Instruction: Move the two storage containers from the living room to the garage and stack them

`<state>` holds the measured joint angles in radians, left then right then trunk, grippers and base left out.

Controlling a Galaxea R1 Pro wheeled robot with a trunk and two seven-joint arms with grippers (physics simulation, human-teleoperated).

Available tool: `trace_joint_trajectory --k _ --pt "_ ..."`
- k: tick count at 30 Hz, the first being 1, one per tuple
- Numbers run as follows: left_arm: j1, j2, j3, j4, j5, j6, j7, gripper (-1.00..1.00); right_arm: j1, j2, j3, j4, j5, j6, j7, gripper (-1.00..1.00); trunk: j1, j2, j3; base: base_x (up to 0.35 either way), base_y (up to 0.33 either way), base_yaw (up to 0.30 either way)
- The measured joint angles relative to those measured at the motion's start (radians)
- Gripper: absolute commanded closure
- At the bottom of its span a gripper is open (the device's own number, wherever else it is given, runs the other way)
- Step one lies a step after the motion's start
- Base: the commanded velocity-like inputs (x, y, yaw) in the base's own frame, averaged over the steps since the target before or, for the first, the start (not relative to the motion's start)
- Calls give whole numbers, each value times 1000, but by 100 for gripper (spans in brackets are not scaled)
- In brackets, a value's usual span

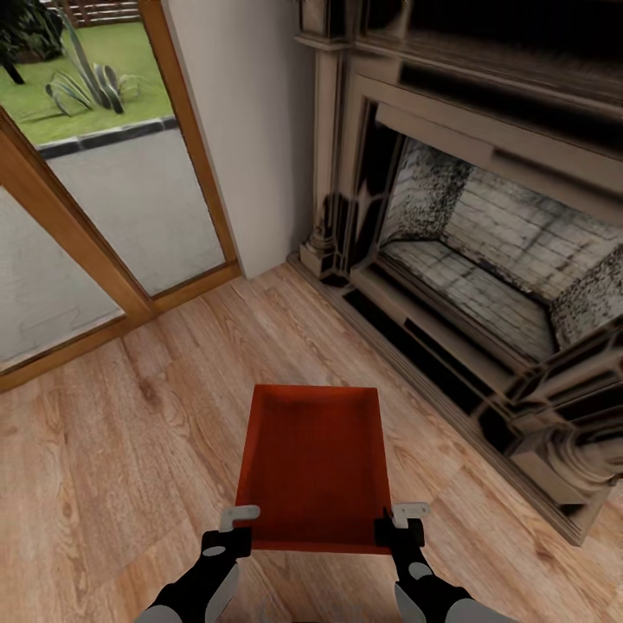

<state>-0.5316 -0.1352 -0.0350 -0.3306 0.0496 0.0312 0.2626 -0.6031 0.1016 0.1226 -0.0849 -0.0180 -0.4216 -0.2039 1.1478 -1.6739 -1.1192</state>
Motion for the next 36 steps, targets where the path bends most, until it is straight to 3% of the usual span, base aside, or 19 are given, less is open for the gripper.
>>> trace_joint_trajectory --k 36 --pt "0 0 16 25 1 -2 -8 100 0 0 -1 9 10 17 2 100 -138 252 113 0 0 0"
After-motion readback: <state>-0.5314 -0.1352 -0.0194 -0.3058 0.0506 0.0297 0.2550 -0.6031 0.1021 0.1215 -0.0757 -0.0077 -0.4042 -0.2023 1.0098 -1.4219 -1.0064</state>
